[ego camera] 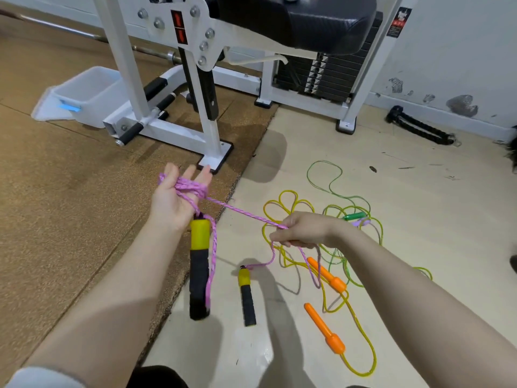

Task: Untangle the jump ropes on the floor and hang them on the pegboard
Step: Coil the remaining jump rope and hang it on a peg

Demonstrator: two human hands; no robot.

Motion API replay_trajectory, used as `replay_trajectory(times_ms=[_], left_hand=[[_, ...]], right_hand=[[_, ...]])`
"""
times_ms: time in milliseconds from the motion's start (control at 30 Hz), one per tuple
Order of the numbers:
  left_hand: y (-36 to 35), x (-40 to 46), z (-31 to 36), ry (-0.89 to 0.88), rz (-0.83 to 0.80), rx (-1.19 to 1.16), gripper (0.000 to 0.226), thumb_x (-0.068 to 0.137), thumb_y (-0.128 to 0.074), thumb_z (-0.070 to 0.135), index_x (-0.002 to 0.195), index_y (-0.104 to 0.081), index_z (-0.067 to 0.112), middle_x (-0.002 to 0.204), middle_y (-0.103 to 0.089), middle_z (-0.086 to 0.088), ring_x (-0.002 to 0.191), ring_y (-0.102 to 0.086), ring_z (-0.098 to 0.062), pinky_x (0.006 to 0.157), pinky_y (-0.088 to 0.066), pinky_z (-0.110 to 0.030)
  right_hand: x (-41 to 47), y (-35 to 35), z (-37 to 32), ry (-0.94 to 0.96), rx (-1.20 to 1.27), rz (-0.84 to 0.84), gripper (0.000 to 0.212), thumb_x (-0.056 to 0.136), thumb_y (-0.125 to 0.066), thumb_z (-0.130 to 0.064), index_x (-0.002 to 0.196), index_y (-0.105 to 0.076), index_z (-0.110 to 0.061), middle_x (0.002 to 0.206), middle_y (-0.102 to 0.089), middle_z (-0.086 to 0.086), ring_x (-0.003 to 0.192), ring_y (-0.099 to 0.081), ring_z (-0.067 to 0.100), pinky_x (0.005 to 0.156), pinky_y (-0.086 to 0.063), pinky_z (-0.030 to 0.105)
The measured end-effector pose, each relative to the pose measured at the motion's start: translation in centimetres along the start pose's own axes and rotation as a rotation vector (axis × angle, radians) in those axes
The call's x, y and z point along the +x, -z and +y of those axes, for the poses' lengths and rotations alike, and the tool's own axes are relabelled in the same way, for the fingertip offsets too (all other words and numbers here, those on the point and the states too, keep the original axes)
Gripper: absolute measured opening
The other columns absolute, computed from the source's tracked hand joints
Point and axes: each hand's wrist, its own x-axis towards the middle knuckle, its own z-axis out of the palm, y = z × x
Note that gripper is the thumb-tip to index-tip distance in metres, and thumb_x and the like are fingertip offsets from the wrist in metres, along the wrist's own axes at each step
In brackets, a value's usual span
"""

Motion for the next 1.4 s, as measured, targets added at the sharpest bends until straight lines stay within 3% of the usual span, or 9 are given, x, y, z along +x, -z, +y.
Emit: replay_trajectory(times_ms=[167, 333, 533, 667, 733, 900, 1033, 1200, 1400], left_hand=[[2.4, -0.2, -3.1, 0.149, 0.005, 0.518, 0.057, 0.099, -0.04, 0.021, 0.149, -0.012, 0.032, 0.145, -0.041, -0.014, 0.087, -0.069, -0.028, 0.086, -0.054, -0.043], [0.9, -3.3, -4.2, 0.627, -0.507, 0.983, 0.081, 0.075, -0.026, 0.073, 0.12, -0.062, 0.015, 0.071, -0.067, -0.013, 0.025, -0.03, -0.006, 0.037, -0.034, -0.016], [-1.0, -4.2, -2.7, 0.754, -1.211, 0.175, 0.056, 0.096, -0.048, 0.035, 0.14, -0.037, 0.001, 0.107, -0.062, -0.025, 0.035, -0.028, -0.003, 0.057, -0.048, -0.017], [-2.4, -4.2, -0.7, 0.261, -0.757, 0.193, 0.055, 0.08, -0.068, 0.024, 0.132, -0.052, 0.023, 0.123, -0.063, -0.014, 0.046, -0.054, -0.004, 0.054, -0.052, -0.016], [-2.1, -3.1, -0.5, 0.067, -0.487, 0.278, 0.068, 0.076, -0.068, 0.019, 0.138, -0.042, 0.029, 0.129, -0.059, -0.009, 0.081, -0.07, -0.014, 0.071, -0.058, -0.026], [0.5, -0.8, -1.8, -0.045, -0.087, 0.609, 0.058, 0.099, -0.041, 0.01, 0.147, -0.019, 0.033, 0.154, -0.026, -0.005, 0.128, -0.046, -0.025, 0.103, -0.041, -0.039], [2.0, -0.3, -2.6, -0.027, -0.062, 0.738, 0.058, 0.1, -0.041, 0.015, 0.147, -0.016, 0.036, 0.156, -0.021, -0.003, 0.123, -0.051, -0.027, 0.097, -0.043, -0.032], [1.9, -1.2, -3.8, 0.126, -0.162, 0.824, 0.054, 0.099, -0.043, 0.022, 0.145, -0.022, 0.04, 0.148, -0.036, 0.003, 0.104, -0.062, -0.024, 0.083, -0.05, -0.029], [2.5, -1.5, -5.0, 0.212, -0.233, 0.916, 0.051, 0.096, -0.047, 0.026, 0.142, -0.03, 0.039, 0.149, -0.034, 0.003, 0.097, -0.067, -0.026, 0.097, -0.045, -0.039]], right_hand=[[-2.9, 0.4, -4.9, 0.411, 0.017, -0.006, 0.023, 0.077, -0.061, -0.032, 0.064, -0.056, -0.014, 0.062, -0.04, 0.012, 0.054, -0.032, 0.017, 0.049, -0.024, 0.024], [-2.5, 2.8, -6.3, 0.611, 0.579, 0.555, 0.018, 0.078, -0.062, -0.022, 0.063, -0.053, -0.015, 0.044, -0.038, -0.015, 0.041, -0.027, 0.001, 0.043, -0.021, 0.016], [0.2, 2.8, -2.0, 0.345, 0.408, 0.677, 0.029, 0.088, -0.062, -0.026, 0.062, -0.055, -0.017, 0.053, -0.036, -0.002, 0.047, -0.03, 0.009, 0.048, -0.024, 0.024], [0.8, 1.1, 0.9, 0.168, -0.042, 0.348, 0.035, 0.085, -0.066, -0.034, 0.058, -0.053, -0.015, 0.054, -0.042, -0.001, 0.054, -0.037, 0.013, 0.054, -0.03, 0.028], [0.6, 0.6, 1.5, 0.106, -0.092, 0.177, 0.03, 0.086, -0.066, -0.027, 0.06, -0.056, -0.016, 0.055, -0.045, -0.003, 0.053, -0.039, 0.011, 0.056, -0.033, 0.027], [-0.9, 0.9, 1.1, 0.431, 0.596, -0.09, 0.021, 0.071, -0.075, -0.034, 0.079, -0.07, -0.015, 0.059, -0.051, 0.002, 0.062, -0.046, 0.017, 0.072, -0.038, 0.03], [-2.3, 2.5, -2.7, 0.848, 0.881, -0.16, 0.037, 0.074, -0.073, -0.035, 0.106, -0.07, -0.016, 0.053, -0.05, -0.008, 0.067, -0.047, 0.02, 0.096, -0.039, 0.04], [-3.9, 4.4, -6.7, 0.986, 0.89, -0.098, 0.033, 0.085, -0.059, -0.025, 0.114, -0.064, -0.01, 0.06, -0.048, -0.009, 0.05, -0.039, 0.005, 0.048, -0.035, 0.017], [-4.2, 4.0, -8.5, 0.946, 0.878, 0.04, 0.035, 0.093, -0.038, -0.02, 0.09, -0.072, -0.013, 0.052, -0.043, -0.009, 0.045, -0.033, 0.005, 0.044, -0.03, 0.016]])
